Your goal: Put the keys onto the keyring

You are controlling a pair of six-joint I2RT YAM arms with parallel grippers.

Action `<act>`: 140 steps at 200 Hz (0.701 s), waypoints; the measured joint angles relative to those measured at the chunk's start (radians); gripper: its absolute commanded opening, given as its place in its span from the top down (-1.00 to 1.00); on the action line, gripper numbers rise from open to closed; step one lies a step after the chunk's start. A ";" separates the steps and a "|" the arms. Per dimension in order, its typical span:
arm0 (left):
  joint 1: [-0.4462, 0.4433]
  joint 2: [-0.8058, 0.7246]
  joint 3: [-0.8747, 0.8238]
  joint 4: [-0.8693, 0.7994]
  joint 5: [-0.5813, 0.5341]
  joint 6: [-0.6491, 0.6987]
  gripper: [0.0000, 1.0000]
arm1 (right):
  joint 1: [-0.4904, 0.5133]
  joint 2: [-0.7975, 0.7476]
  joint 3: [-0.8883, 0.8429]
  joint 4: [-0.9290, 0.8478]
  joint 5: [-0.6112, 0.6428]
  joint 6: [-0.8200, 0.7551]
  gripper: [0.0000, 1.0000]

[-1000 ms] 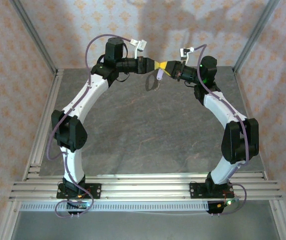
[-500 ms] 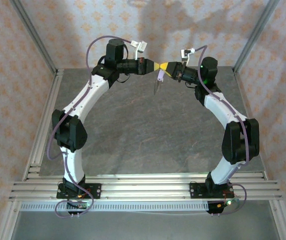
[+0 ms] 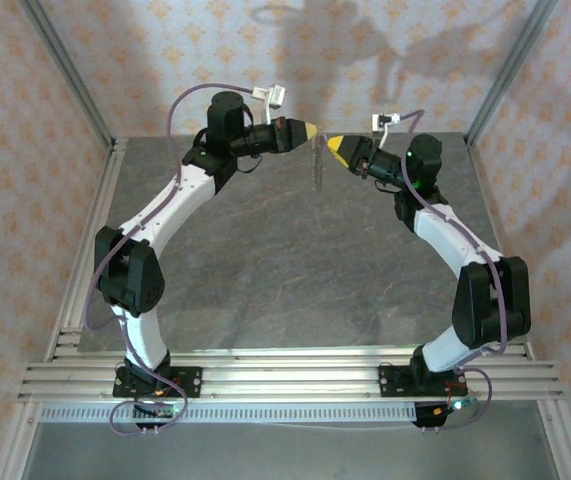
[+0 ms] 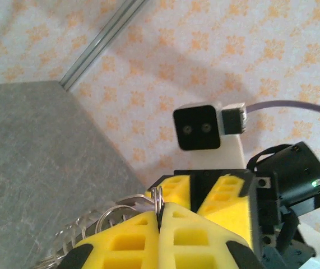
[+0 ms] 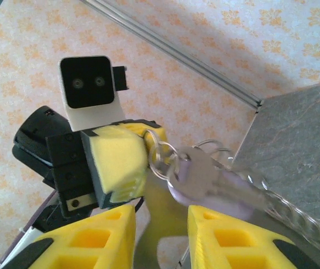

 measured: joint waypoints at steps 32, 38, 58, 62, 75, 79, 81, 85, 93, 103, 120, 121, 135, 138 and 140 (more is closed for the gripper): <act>0.000 -0.008 -0.012 0.040 -0.003 -0.024 1.00 | 0.000 0.000 -0.010 0.031 0.011 0.025 0.31; 0.000 -0.009 -0.015 0.041 -0.003 -0.026 1.00 | 0.000 0.000 -0.010 0.036 0.014 0.026 0.30; 0.000 -0.010 -0.021 0.051 -0.003 -0.031 1.00 | 0.000 0.000 -0.010 0.043 0.025 0.026 0.28; 0.000 -0.010 -0.021 0.053 -0.003 -0.032 1.00 | 0.000 0.000 -0.010 0.042 0.027 0.025 0.28; 0.000 -0.010 -0.021 0.059 -0.002 -0.034 1.00 | -0.001 0.000 -0.010 0.036 0.032 0.018 0.26; 0.000 -0.010 -0.021 0.061 0.000 -0.034 1.00 | -0.001 0.000 -0.010 0.032 0.035 0.012 0.26; 0.000 -0.010 -0.021 0.062 0.000 -0.034 1.00 | -0.001 0.000 -0.010 0.030 0.036 0.010 0.26; 0.000 -0.011 -0.021 0.063 0.001 -0.034 1.00 | -0.001 -0.001 -0.010 0.025 0.038 0.005 0.26; 0.000 -0.011 -0.021 0.065 0.001 -0.034 1.00 | -0.001 -0.002 -0.010 0.009 0.043 -0.008 0.25; -0.002 -0.011 -0.021 0.067 0.002 -0.034 1.00 | -0.001 -0.005 -0.010 -0.008 0.048 -0.021 0.25; -0.003 -0.011 -0.021 0.070 0.009 -0.034 1.00 | -0.001 -0.010 -0.008 -0.032 0.055 -0.040 0.24; -0.004 -0.011 -0.021 0.070 0.009 -0.034 1.00 | -0.001 -0.010 -0.008 -0.033 0.055 -0.040 0.24; -0.008 -0.011 -0.020 0.070 0.013 -0.034 1.00 | -0.001 -0.013 -0.003 -0.047 0.057 -0.052 0.21; -0.009 -0.011 -0.020 0.070 0.013 -0.034 1.00 | -0.001 -0.015 -0.002 -0.050 0.059 -0.055 0.21; -0.010 -0.011 -0.020 0.070 0.015 -0.034 1.00 | -0.001 -0.015 -0.001 -0.052 0.059 -0.055 0.20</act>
